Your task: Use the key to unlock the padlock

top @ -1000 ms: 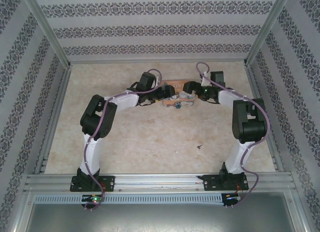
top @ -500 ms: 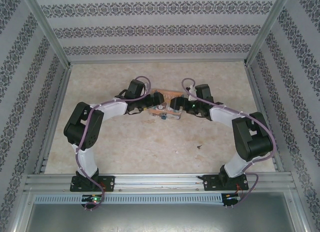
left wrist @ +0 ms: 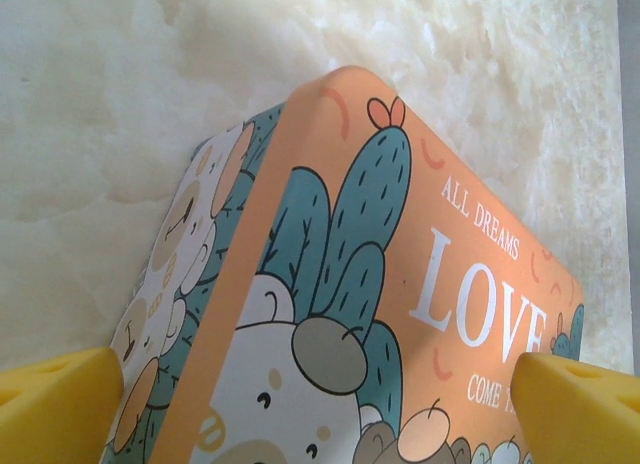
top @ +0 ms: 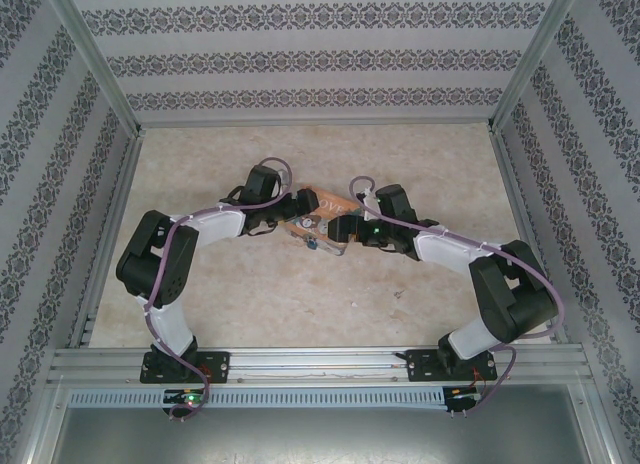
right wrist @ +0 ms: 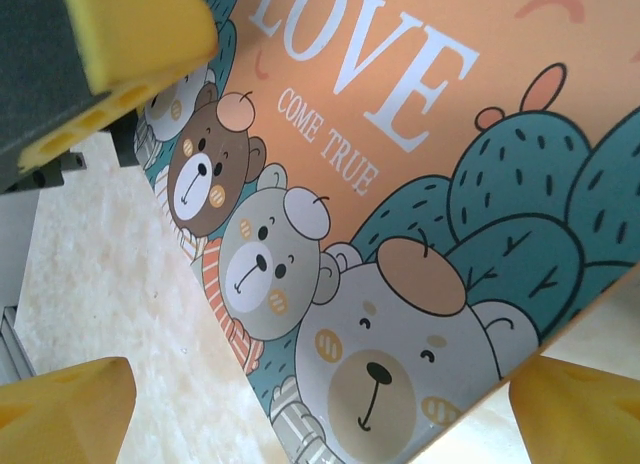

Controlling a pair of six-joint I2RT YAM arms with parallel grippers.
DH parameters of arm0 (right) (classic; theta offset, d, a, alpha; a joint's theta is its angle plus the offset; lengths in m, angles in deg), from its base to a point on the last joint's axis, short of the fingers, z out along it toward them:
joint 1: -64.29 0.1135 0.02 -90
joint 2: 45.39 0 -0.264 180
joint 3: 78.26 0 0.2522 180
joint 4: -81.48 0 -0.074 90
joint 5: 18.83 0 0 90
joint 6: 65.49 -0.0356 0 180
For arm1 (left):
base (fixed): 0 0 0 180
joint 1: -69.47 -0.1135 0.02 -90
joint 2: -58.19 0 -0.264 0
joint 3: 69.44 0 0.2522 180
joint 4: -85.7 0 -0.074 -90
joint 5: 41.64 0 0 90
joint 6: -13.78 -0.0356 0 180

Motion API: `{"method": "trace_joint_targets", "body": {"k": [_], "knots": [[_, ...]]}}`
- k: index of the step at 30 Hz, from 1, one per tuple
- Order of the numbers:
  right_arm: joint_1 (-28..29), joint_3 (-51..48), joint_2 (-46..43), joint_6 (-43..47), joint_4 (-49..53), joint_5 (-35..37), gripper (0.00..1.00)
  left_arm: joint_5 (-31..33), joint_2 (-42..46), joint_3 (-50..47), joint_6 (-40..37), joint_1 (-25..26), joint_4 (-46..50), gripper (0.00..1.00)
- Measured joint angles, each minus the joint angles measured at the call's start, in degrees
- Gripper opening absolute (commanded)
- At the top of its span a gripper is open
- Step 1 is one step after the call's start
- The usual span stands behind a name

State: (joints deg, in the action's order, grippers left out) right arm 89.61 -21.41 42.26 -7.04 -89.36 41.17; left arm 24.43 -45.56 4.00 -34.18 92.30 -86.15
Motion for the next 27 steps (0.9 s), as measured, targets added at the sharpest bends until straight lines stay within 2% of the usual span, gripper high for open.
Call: {"method": "trace_joint_targets", "body": {"k": [6, 10, 17, 22, 27], "knots": [[0.5, -0.6, -2.7, 0.7, 3.1, 2.3, 0.98, 0.2, 0.1, -0.2, -0.8, -2.0, 0.0, 0.99], [0.5, -0.6, -7.0, 2.5, 8.4, 7.2, 0.98, 0.7, 1.6, -0.9, -1.9, -3.9, 0.3, 0.99], [0.4, -0.1, -16.3, 4.0, 21.7, 15.7, 0.95, 4.4, 9.8, -3.0, -4.9, -5.7, 0.0, 0.99], [-0.5, -0.1, -22.9, 1.2, 31.1, 18.9, 0.81, 8.6, 16.5, -8.7, -6.5, -5.7, -5.2, 0.99], [-2.0, -0.6, -26.0, -3.0, 40.4, 21.3, 0.67, 12.6, 19.4, -13.4, -7.3, -5.7, -10.8, 0.99]]}}
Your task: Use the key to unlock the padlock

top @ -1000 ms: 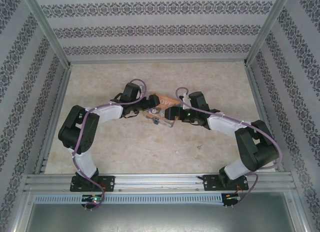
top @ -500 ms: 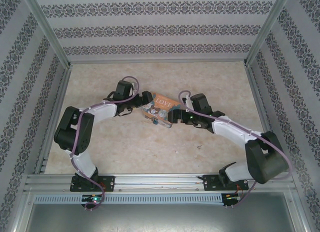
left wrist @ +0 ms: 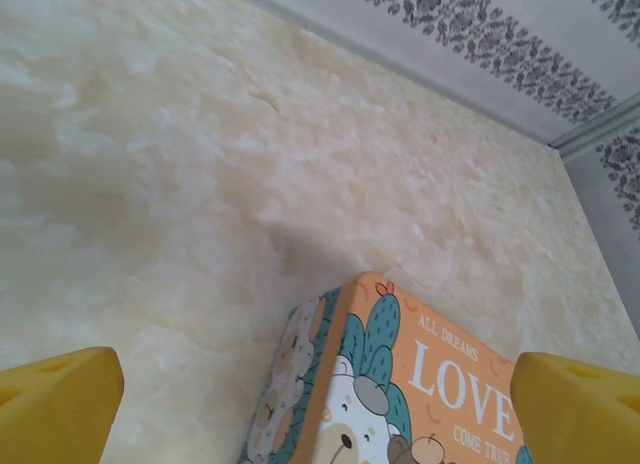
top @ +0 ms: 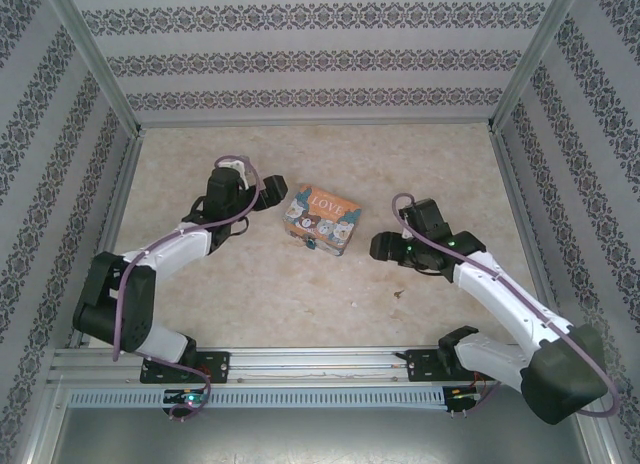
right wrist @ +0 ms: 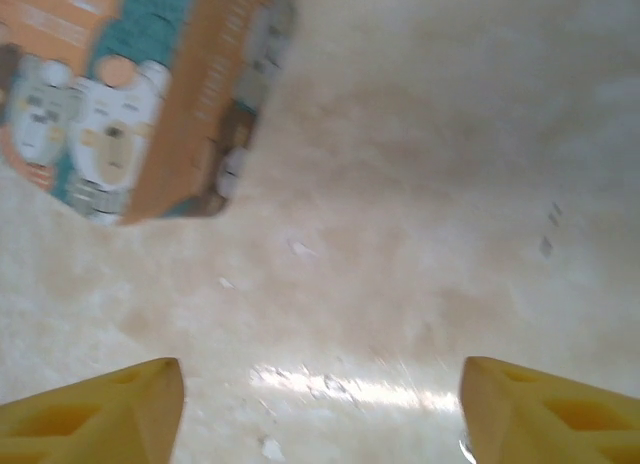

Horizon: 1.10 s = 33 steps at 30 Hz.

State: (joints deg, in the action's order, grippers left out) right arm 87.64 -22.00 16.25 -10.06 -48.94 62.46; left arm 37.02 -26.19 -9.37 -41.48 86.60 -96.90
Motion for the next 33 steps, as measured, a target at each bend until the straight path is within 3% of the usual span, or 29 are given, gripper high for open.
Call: {"method": "trace_joint_targets", "body": {"k": [10, 33], "knots": [[0.0, -2.1, 6.6, -1.4, 9.9, 3.1, 0.45, 4.6, 2.0, -0.6, -2.1, 0.0, -3.8, 0.99], [1.7, -2.6, 18.2, -0.5, 9.3, 2.1, 0.23, 6.4, 2.1, -1.3, -2.9, 0.0, -3.8, 0.99]]}}
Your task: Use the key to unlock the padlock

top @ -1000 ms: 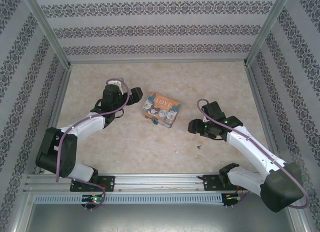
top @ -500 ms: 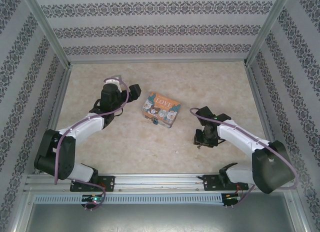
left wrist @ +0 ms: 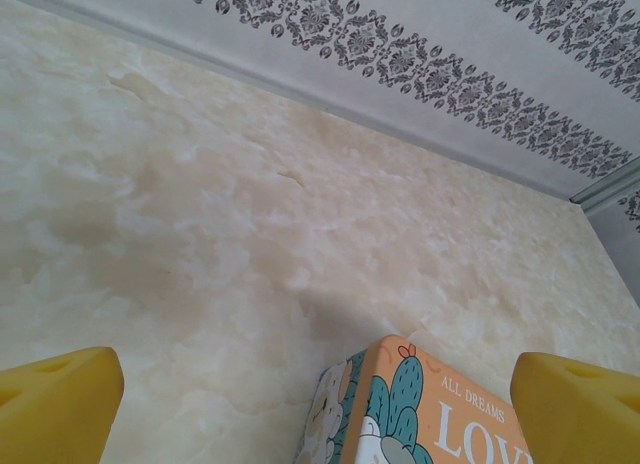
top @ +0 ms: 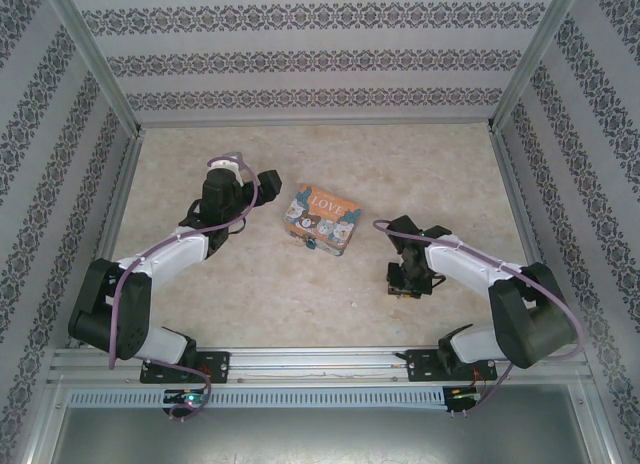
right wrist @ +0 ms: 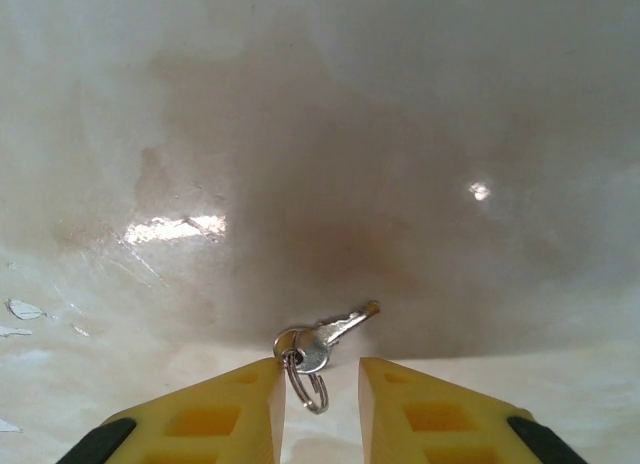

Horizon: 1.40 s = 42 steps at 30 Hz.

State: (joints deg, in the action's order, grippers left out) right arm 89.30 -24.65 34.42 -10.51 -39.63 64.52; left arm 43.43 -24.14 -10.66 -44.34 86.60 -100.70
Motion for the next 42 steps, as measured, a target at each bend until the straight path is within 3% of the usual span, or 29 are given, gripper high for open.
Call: {"method": "trace_joint_targets", "body": {"k": [7, 15, 29, 42], "knots": [[0.4, 0.4, 2.5, 0.5, -0.7, -0.7, 0.16, 0.9, 0.1, -0.3, 0.0, 0.0, 0.0, 0.99], [0.8, 1.6, 3.3, 1.2, -0.2, -0.7, 0.00, 2.0, 1.6, -0.4, -0.7, 0.0, 0.2, 0.99], [1.0, 3.7, -4.3, 7.9, -3.0, 0.7, 0.00, 3.0, 6.1, -0.4, -2.8, -1.9, 2.4, 0.99], [1.0, 3.9, -17.2, 16.7, -23.1, -3.2, 0.00, -6.3, 8.3, 9.4, 0.7, -2.7, 11.2, 0.99]]}}
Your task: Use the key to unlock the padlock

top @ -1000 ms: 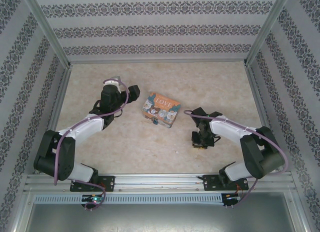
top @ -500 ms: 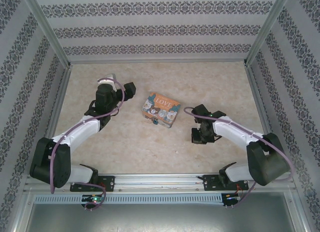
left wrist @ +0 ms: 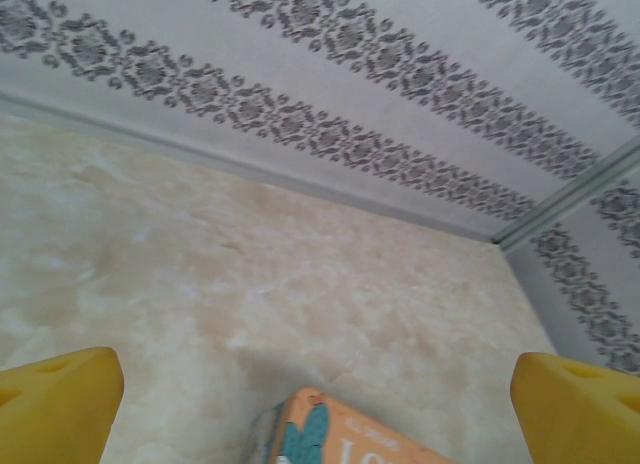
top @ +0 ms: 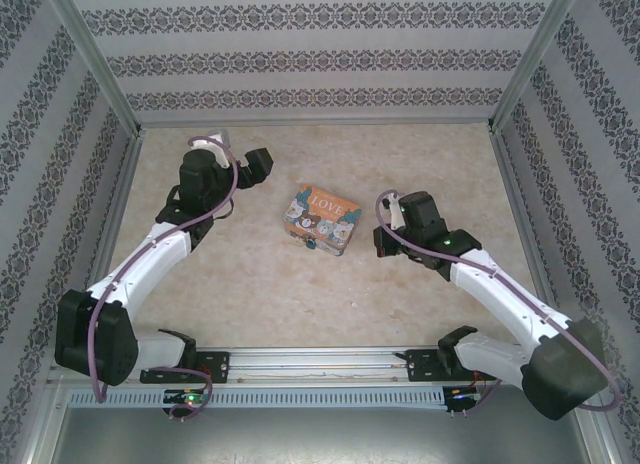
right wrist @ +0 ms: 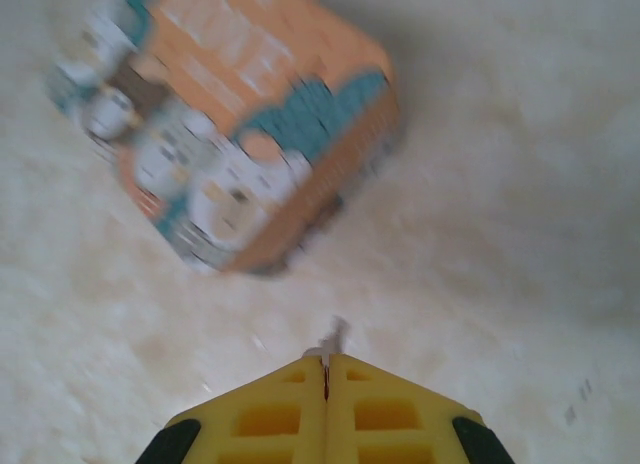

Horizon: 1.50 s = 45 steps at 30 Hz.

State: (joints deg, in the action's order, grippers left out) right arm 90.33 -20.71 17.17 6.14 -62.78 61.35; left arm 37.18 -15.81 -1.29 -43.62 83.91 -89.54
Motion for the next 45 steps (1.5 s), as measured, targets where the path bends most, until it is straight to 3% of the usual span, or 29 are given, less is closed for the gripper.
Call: {"method": "trace_joint_targets", "body": {"k": [12, 23, 34, 45], "knots": [[0.0, 3.3, 2.8, -5.0, -16.7, -8.6, 0.00, -12.2, -0.5, 2.5, 18.6, 0.0, 1.3, 1.00], [2.8, 6.6, 8.1, -11.4, -28.6, -11.1, 0.00, -20.9, -5.0, 2.5, 37.6, 0.5, -6.4, 0.99], [5.4, 10.9, 13.3, -11.7, -33.9, -10.8, 0.00, -23.8, -8.0, 2.5, 46.6, 4.2, -12.1, 0.99], [7.9, 17.8, 20.2, -11.7, -37.5, -10.6, 0.00, -24.2, -9.0, 2.4, 50.6, 7.3, -16.1, 0.99]]}}
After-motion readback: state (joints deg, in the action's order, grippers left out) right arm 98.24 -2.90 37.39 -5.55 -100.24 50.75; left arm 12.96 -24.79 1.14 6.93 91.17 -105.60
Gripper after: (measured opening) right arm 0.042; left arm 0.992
